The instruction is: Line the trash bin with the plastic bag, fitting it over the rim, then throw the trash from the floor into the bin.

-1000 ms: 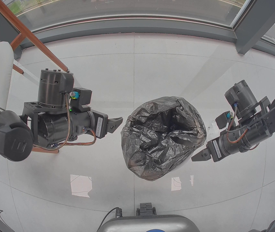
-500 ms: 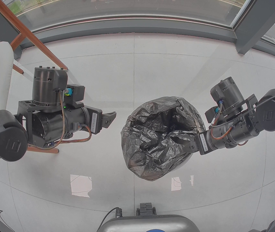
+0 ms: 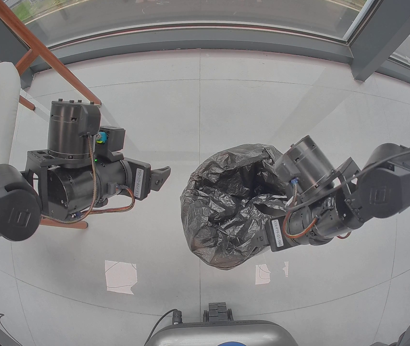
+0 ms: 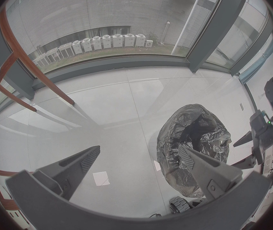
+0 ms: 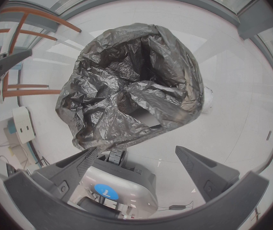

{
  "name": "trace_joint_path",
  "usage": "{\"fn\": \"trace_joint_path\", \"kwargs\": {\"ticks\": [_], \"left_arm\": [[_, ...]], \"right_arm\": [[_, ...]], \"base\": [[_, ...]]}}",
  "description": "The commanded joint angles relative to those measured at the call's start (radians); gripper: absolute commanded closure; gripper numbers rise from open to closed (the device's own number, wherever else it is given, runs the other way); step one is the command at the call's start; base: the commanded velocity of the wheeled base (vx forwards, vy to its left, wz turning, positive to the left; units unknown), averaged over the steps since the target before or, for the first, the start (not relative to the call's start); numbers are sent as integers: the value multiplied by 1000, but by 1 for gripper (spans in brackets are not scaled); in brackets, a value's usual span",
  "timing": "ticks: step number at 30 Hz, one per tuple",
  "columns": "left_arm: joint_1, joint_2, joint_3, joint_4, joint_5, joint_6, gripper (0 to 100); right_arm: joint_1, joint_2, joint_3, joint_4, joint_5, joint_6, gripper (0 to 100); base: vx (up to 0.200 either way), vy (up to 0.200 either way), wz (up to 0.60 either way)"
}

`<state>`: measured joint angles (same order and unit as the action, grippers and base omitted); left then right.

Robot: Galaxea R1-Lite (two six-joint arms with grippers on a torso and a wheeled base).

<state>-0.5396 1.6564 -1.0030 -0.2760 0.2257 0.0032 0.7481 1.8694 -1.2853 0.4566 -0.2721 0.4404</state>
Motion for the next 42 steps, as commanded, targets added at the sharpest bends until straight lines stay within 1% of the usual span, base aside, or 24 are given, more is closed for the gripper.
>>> {"fn": "trace_joint_path", "kwargs": {"ticks": [1,2,3,5,8,11,14,15,16,17,18,19,22,25,27,34,37,39,42], "left_arm": [[1,-1,-2,0,1,0,0],[1,-1,0,0,1,0,0],[1,-3,1,0,1,-3,0],[1,-4,4,0,1,-5,0],[1,-6,24,-2,1,-6,0],[1,-9,32,-2,1,-6,0],[1,-20,30,-2,6,-5,0],[1,-20,30,-2,7,-5,0],[1,-20,30,-2,7,-5,0],[1,-26,32,-2,9,-6,0],[1,-27,32,-2,10,-6,0],[1,-27,34,-2,10,-6,0],[1,-29,43,-2,10,-6,0],[0,-29,47,-2,10,-6,0],[0,-30,46,-2,10,-6,0],[0,-32,58,-3,10,-6,0],[-2,-47,66,-3,9,-6,0],[0,-47,64,-3,9,-6,0],[0,-49,66,-3,9,-6,0]], "right_arm": [[8,80,-83,5,-16,101,0],[10,79,-97,8,-16,123,0],[14,80,-135,16,-16,173,0],[16,80,-152,27,-16,199,0],[37,80,-189,82,-10,300,0],[56,82,-238,111,8,443,0],[59,71,-295,143,51,569,0],[59,67,-304,149,54,590,0],[59,67,-304,149,54,590,0],[62,37,-322,166,57,690,0],[65,27,-322,168,59,733,0],[74,14,-322,168,64,794,0],[79,-7,-318,168,99,945,0],[66,-30,-298,171,148,1043,0],[63,-50,-259,168,172,1061,0],[76,-88,-75,149,177,1057,0],[79,-90,-5,96,177,1040,0],[77,-84,43,36,174,1015,0],[74,-81,72,-18,174,994,0]], "base": [[0,0,0],[0,0,0],[0,0,0],[0,0,0],[0,0,0],[0,0,0],[0,0,0],[0,0,0],[0,0,0],[0,0,0],[0,0,0],[0,0,0],[0,0,0],[0,0,0],[0,0,0],[0,0,0],[0,0,0],[0,0,0],[0,0,0]]}}
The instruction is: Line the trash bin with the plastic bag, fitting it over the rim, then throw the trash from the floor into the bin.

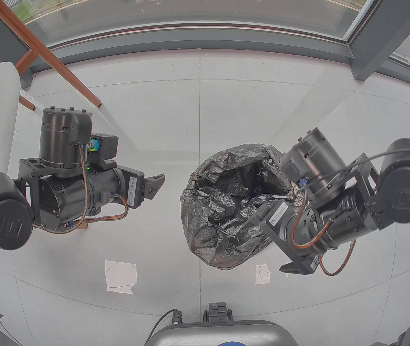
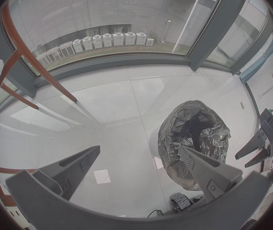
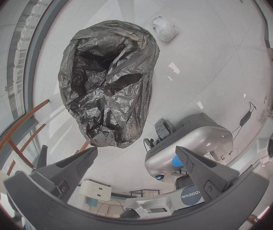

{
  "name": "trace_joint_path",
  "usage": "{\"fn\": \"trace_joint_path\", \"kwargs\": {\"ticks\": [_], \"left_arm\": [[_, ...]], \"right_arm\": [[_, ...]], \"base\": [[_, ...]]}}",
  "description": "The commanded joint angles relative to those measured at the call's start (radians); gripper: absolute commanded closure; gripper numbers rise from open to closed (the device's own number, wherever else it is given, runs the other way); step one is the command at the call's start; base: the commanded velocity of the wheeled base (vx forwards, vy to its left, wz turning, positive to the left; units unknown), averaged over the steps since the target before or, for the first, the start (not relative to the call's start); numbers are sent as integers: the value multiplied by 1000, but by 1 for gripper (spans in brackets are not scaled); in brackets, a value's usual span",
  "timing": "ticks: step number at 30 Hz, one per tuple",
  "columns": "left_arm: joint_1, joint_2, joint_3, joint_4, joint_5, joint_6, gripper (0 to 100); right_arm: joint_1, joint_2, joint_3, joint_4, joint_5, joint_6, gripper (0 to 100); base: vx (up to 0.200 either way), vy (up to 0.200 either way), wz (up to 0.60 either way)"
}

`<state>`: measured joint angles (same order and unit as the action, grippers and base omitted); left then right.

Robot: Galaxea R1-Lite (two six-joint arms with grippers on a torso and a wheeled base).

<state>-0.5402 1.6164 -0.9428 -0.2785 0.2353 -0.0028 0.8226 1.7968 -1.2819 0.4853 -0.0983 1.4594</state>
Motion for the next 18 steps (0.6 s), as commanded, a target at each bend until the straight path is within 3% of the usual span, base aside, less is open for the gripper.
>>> {"fn": "trace_joint_path", "kwargs": {"ticks": [1,18], "left_arm": [[0,-9,6,-1,-1,0,0],[13,-27,27,1,6,1,0]], "right_arm": [[0,-8,69,-47,0,-25,0],[-65,98,67,-172,2,-88,0]], "base": [[0,0,0],[0,0,0]]}}
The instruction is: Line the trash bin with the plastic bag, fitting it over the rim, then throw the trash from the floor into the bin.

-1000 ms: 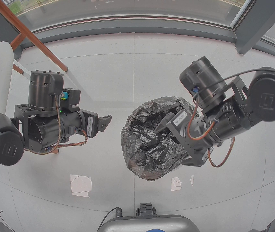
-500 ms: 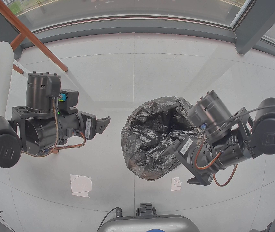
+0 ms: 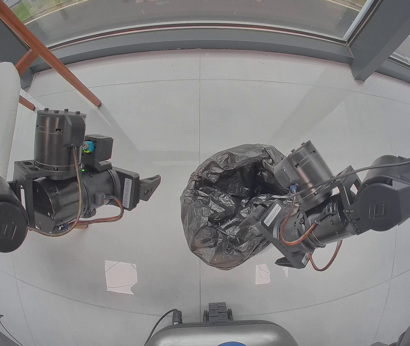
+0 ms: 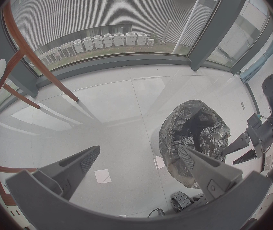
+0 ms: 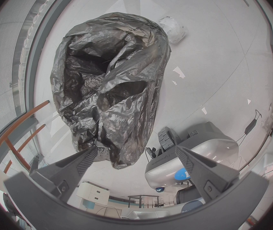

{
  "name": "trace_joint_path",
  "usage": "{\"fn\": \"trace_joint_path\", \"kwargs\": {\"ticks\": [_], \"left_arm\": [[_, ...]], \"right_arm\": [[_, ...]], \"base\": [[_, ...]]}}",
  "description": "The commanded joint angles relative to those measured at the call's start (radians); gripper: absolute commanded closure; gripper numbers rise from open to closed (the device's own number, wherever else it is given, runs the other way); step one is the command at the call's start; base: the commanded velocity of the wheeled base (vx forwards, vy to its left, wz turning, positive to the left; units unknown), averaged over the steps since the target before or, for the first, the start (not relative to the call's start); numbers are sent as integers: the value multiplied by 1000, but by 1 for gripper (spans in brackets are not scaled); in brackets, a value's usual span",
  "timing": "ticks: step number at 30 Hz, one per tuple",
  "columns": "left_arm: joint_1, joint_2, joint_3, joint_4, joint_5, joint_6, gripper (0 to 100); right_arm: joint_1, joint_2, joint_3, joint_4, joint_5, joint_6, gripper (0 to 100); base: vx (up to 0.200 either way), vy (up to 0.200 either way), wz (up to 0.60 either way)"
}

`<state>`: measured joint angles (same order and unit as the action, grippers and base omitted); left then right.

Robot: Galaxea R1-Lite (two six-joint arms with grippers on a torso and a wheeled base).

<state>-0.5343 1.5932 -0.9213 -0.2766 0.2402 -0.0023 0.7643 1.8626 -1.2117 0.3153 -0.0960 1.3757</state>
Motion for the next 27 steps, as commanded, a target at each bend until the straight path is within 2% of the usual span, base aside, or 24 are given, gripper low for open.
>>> {"fn": "trace_joint_path", "kwargs": {"ticks": [1,8,16,25,26,27], "left_arm": [[7,-4,4,-1,1,1,0],[10,-2,5,-1,1,-1,0],[11,-1,7,-1,1,-1,0],[13,1,7,-1,1,-1,0],[30,2,4,-1,-1,2,0],[30,2,2,-1,-1,2,0]], "right_arm": [[-8,40,-6,-4,-1,-6,0],[-33,63,-17,-19,2,-23,0],[-91,79,-22,-62,1,-93,0],[-122,99,-31,-87,2,-103,0],[-122,99,-31,-102,2,-104,100],[-122,99,-31,-104,2,-104,100]], "base": [[0,0,0],[0,0,0],[0,0,0],[0,0,0],[0,0,0],[0,0,0]]}}
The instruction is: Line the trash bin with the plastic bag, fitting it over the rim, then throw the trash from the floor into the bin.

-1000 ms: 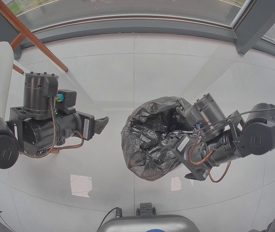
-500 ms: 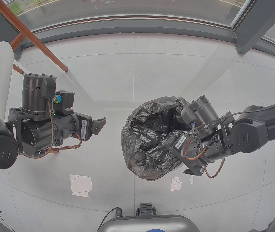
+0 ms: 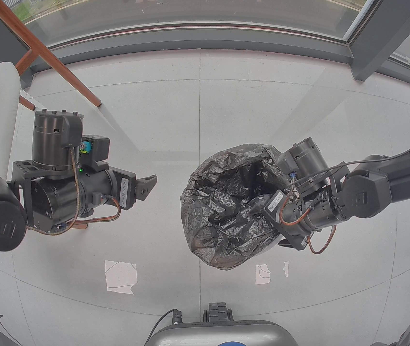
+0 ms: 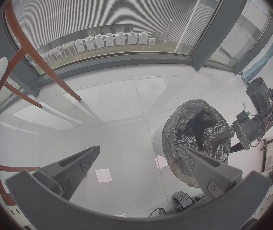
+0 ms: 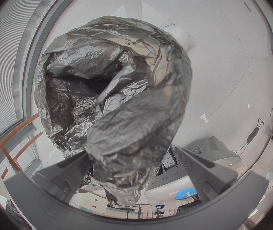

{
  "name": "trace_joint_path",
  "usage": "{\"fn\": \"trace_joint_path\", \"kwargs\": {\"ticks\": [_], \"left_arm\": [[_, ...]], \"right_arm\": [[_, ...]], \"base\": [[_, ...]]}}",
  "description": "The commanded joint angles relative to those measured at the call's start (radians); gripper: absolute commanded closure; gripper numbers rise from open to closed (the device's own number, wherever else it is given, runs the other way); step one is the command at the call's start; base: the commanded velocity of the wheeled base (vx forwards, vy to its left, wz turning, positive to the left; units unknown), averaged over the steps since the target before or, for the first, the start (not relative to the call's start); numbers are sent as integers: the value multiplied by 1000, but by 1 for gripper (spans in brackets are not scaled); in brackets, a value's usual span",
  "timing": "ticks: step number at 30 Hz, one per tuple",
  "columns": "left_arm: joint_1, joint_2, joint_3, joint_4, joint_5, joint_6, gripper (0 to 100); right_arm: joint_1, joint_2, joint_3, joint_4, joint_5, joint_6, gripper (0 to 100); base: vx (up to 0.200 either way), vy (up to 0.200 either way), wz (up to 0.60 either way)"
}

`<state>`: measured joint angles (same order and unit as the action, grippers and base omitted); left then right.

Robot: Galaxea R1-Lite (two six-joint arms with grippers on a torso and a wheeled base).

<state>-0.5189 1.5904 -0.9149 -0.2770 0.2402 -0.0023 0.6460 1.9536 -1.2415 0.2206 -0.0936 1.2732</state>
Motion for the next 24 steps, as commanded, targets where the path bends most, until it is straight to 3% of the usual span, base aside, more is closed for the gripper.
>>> {"fn": "trace_joint_path", "kwargs": {"ticks": [1,7,15,19,24], "left_arm": [[14,6,-5,-1,-1,2,0],[16,6,-7,-1,-1,5,0],[17,8,-12,-2,-1,5,0],[17,6,-15,-1,-1,5,0],[17,5,-15,-1,-1,5,0]], "right_arm": [[-3,5,-3,-9,0,-2,100],[-2,-1,-21,-7,0,-5,100],[4,-50,-12,17,6,-97,100],[9,-85,-10,129,8,-132,100],[17,-105,22,172,26,-130,100]], "base": [[0,0,0],[0,0,0],[0,0,0],[0,0,0],[0,0,0]]}}
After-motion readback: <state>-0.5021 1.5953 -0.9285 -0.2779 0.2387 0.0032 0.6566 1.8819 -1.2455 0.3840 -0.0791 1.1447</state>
